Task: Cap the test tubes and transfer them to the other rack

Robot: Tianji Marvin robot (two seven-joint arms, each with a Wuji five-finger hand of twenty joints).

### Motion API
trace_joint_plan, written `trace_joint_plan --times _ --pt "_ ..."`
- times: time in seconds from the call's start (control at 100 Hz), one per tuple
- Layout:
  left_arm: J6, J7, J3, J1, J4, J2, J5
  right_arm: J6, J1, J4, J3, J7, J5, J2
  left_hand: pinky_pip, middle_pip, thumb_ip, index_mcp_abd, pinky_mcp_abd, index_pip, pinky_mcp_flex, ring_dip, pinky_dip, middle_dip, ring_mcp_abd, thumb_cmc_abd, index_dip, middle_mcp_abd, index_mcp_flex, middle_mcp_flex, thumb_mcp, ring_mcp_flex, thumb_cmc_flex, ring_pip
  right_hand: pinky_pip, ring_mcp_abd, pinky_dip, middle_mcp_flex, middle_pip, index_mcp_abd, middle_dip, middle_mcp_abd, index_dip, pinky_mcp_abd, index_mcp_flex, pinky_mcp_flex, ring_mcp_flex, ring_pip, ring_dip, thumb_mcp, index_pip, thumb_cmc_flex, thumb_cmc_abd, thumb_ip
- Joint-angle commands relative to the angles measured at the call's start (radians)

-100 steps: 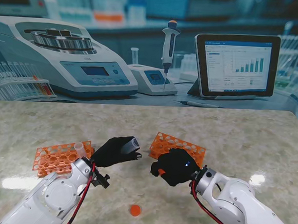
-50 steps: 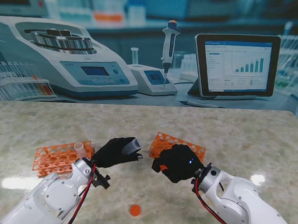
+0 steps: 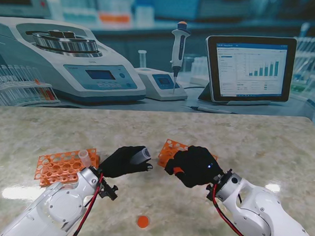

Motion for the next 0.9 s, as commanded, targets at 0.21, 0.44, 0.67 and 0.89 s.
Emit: trace_joint_plan --times 0.21,0.44,0.67,0.89 --pt "-0.003 -0.01 0.011 -0.004 -0.005 0.002 -0.005 0.005 -0.024 -0.035 0.018 -0.013 0.023 -0.009 0.034 -0.013 0.019 -0.067 0.023 0.075 0.03 -0.01 -0.035 -0.009 -0.016 0.072 0.056 -0.037 0.013 0.013 0.01 0.021 0.01 0.004 0.025 -0.005 -0.005 0.13 0.131 0.001 0.024 -0.191 0.012 0.013 0.04 0.013 0.036 0.059 0.013 0.204 0.01 0.162 0.045 0.066" --pt "-0.004 -0.014 0.018 -0.007 -0.005 0.003 -0.007 0.01 -0.034 -0.055 0.024 -0.023 0.042 -0.015 0.024 -0.015 0.018 -0.068 0.031 0.075 0.028 -0.01 -0.039 -0.009 -0.015 0.071 0.057 -0.038 0.013 0.012 0.009 0.018 0.01 -0.001 0.025 -0.004 -0.002 0.131 0.132 0.0 0.025 -0.19 0.013 0.013 0.042 0.014 0.037 0.059 0.014 0.204 0.011 0.162 0.046 0.066" --pt "-0.006 -0.016 0.019 -0.006 -0.009 0.004 -0.006 0.023 -0.041 -0.076 0.026 -0.037 0.053 -0.02 0.013 -0.018 0.016 -0.071 0.039 0.075 0.027 -0.011 -0.043 -0.01 -0.014 0.071 0.058 -0.04 0.013 0.01 0.008 0.016 0.01 -0.006 0.025 -0.004 0.002 0.132 0.133 0.001 0.025 -0.189 0.013 0.015 0.044 0.015 0.038 0.06 0.015 0.205 0.012 0.163 0.046 0.067" --pt "-0.005 -0.018 0.021 -0.004 -0.015 0.005 -0.006 0.033 -0.048 -0.097 0.028 -0.049 0.063 -0.024 0.008 -0.019 0.015 -0.071 0.042 0.075 0.026 -0.011 -0.045 -0.011 -0.014 0.071 0.058 -0.04 0.012 0.01 0.007 0.015 0.01 -0.008 0.026 -0.004 0.007 0.132 0.133 0.001 0.025 -0.191 0.014 0.014 0.044 0.017 0.041 0.061 0.016 0.205 0.012 0.161 0.048 0.067"
